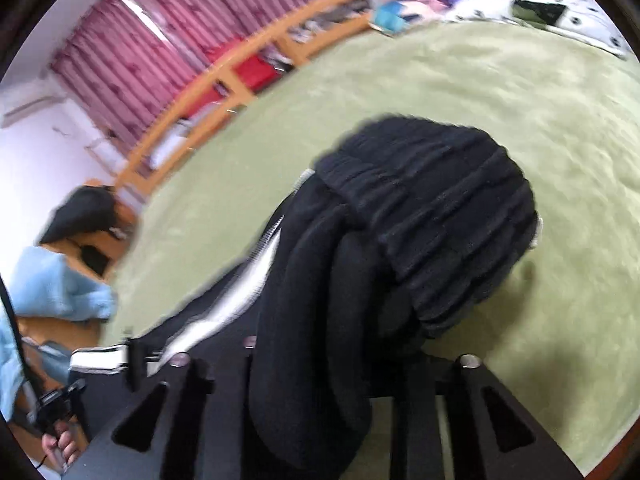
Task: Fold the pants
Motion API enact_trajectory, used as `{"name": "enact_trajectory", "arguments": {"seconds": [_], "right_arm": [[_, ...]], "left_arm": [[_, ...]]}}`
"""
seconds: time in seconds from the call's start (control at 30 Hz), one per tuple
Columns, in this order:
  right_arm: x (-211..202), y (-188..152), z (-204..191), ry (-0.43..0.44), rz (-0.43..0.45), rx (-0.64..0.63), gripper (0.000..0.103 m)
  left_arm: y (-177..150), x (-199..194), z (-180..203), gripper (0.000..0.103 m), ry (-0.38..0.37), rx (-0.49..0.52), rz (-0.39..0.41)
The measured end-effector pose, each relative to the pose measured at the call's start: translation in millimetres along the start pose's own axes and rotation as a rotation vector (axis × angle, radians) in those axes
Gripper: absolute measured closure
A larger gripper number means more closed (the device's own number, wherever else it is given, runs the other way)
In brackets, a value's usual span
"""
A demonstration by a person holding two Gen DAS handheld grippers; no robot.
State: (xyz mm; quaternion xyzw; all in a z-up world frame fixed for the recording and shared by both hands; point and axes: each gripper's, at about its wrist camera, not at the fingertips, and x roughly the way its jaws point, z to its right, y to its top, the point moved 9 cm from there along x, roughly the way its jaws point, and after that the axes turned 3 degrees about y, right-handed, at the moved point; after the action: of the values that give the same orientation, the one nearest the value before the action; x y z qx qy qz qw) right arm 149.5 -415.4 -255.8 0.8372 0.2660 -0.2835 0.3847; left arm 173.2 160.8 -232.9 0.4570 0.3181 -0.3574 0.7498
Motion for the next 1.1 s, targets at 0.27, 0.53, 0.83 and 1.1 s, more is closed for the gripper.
{"name": "enact_trajectory", "arguments": {"seconds": [0.27,0.53,0.83,1.1], "right_arm": [[-20.5,-43.1,30.5,-0.108,-0.085,-0.036,0.048],[-62.4,-55.0,16.0,-0.147,-0.036,-0.051,0.048],[-92.2,-69.3,-29.6,-0.102,-0.025,-0.161,0.047],[-89.4,-98.9,-30.0,-0.086,-0.061,-0.177,0.047]], "left_arm": [[-64.9,-12.7,-34.6,0.028,0.059,0.001,-0.044],[-129.0,-36.6,-34.0,0.026,-0.065,-0.036,-0.061],[-118.9,-24.2,-34.9,0.024,-0.177,-0.217,0.119],[-118.7,-54.7,-26.9,0.073,-0.292,-0.348,0.221]]}}
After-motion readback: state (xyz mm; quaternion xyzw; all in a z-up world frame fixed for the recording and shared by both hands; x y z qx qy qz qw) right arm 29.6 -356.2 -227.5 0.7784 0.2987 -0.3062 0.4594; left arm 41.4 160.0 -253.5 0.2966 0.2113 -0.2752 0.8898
